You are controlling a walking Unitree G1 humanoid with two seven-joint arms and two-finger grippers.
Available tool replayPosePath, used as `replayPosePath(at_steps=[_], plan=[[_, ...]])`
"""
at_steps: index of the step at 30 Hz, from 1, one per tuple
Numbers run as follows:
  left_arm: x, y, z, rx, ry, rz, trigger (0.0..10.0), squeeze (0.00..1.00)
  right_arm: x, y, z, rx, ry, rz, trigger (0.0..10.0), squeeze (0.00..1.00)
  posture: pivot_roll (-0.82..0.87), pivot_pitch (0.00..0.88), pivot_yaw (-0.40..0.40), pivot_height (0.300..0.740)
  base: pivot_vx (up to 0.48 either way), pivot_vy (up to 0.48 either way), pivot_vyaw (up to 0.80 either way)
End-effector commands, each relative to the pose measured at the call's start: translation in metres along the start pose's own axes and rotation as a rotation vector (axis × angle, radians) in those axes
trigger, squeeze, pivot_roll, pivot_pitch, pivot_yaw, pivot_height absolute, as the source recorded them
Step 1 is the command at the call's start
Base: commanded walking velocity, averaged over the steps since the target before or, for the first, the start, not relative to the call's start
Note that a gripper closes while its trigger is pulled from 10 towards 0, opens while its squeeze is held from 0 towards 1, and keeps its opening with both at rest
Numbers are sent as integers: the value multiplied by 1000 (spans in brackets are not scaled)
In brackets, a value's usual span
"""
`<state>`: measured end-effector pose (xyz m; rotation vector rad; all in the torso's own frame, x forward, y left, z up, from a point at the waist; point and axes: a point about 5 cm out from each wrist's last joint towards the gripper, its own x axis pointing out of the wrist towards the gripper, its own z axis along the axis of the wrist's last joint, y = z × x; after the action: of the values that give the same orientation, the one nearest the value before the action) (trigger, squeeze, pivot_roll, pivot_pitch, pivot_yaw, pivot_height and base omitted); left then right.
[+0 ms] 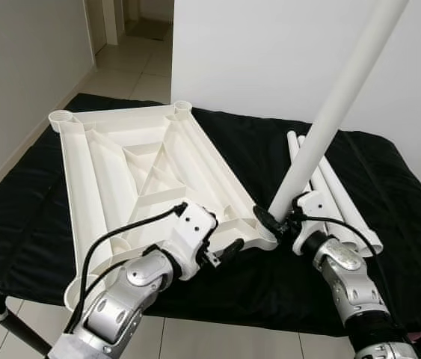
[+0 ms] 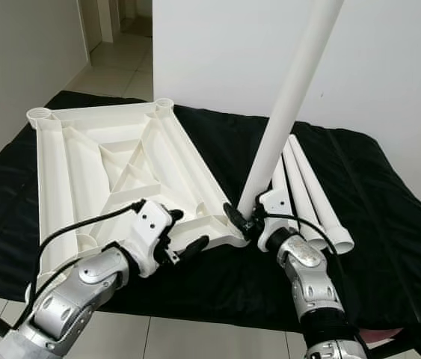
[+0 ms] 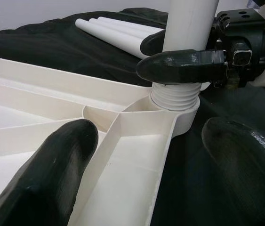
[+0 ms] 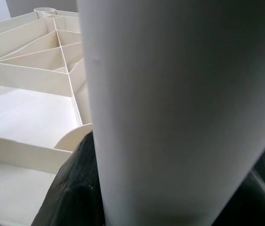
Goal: Building children table
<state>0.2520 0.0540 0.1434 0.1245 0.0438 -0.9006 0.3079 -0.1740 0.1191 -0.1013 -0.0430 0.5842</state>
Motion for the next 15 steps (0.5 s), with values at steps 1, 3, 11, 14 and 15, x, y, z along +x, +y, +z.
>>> replayPosePath(at_steps=[1,3,11,14,15], plan=[[2,-8,1,0,4,-100,10000,0,-7,4,-19,27,85,-4,10000,0,-4,0,-76,740,0,0,0],[2,-7,2,1,5,-101,10000,0,-8,4,-22,49,83,-20,10000,0,-6,0,-75,740,0,0,0],[2,-8,3,2,3,-105,10000,0,-12,8,-30,116,89,-66,10000,0,-9,0,-71,740,0,0,0],[2,-8,4,2,1,-108,10000,0,-14,7,-36,182,97,-119,10000,0,-9,0,-71,740,0,0,0],[2,-8,4,2,1,-108,10000,0,-14,7,-36,182,97,-119,10000,0,-9,0,-71,740,0,0,0]])
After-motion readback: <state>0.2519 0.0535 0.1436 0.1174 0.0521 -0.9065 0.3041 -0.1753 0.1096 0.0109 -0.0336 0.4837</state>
